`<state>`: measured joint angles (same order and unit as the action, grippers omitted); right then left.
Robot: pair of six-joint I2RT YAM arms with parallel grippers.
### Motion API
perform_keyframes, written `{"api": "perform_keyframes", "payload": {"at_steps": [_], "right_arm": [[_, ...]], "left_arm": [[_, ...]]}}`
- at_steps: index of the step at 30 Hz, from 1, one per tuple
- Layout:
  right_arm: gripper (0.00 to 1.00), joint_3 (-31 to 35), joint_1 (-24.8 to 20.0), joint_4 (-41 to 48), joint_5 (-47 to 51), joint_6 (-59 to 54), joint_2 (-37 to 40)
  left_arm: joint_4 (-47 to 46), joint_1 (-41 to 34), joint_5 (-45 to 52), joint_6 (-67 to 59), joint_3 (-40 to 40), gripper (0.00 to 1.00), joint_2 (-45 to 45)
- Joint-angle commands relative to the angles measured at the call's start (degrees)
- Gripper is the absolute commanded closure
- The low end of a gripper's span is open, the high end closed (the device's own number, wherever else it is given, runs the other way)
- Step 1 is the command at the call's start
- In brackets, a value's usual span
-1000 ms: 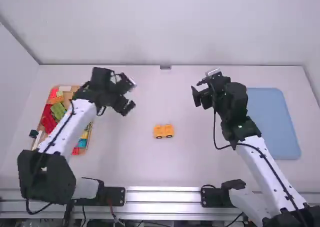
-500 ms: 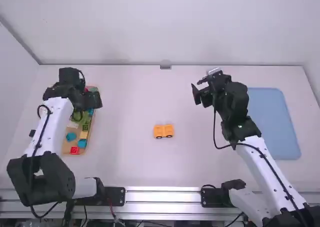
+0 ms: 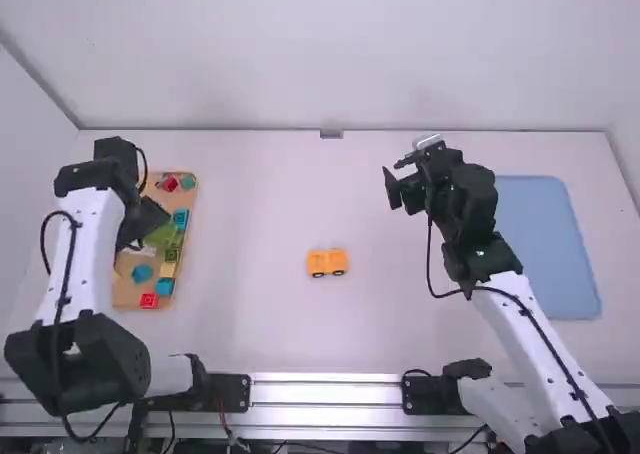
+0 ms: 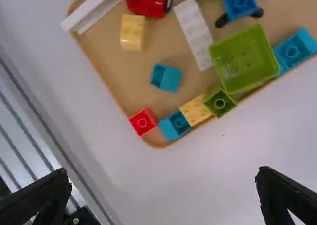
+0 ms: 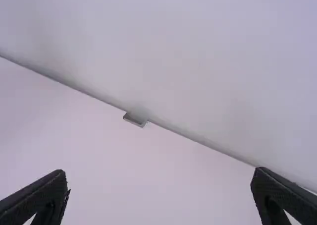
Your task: Assemble lego blocks to make yellow taxi
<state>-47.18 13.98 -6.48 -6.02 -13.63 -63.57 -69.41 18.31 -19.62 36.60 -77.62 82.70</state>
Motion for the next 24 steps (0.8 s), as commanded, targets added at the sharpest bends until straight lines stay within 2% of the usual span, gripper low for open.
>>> {"api": "perform_keyframes", "payload": {"at_steps": [1, 4, 9, 14, 18, 21, 24], "right_arm": [[0.01, -2.29, -0.11, -0.22, 0.02, 0.07, -0.2], [0.01, -2.29, -0.11, -0.22, 0.02, 0.07, -0.2], [0.01, -2.29, -0.11, -0.24, -0.17, 0.09, -0.2], [0.01, -2.29, -0.11, -0.26, -0.15, 0.07, -0.2], [0.01, -2.29, -0.11, -0.42, -0.15, 0.09, -0.2], [0.01, -2.29, 0.04, -0.42, -0.13, 0.09, -0.2], [0.02, -2.29, 0.68, -0.44, -0.15, 0.07, -0.2]], "left_arm": [[0.61, 2.25, 1.92, -3.23, -0.63, 0.01, -0.94], [2.73, 5.07, 5.51, -7.89, -0.63, 0.01, -0.94], [3.96, 14.16, 12.76, -16.28, -0.63, 0.01, 1.25], [6.12, 20.98, 21.0, -30.67, -0.63, 0.01, 5.66], [8.85, 21.51, 26.36, -44.78, -0.63, 0.01, 9.77], [8.63, 19.69, 26.25, -51.3, -0.61, 0.0, 12.28], [8.94, 16.61, 26.25, -55.84, -0.61, 0.06, 14.56]]}}
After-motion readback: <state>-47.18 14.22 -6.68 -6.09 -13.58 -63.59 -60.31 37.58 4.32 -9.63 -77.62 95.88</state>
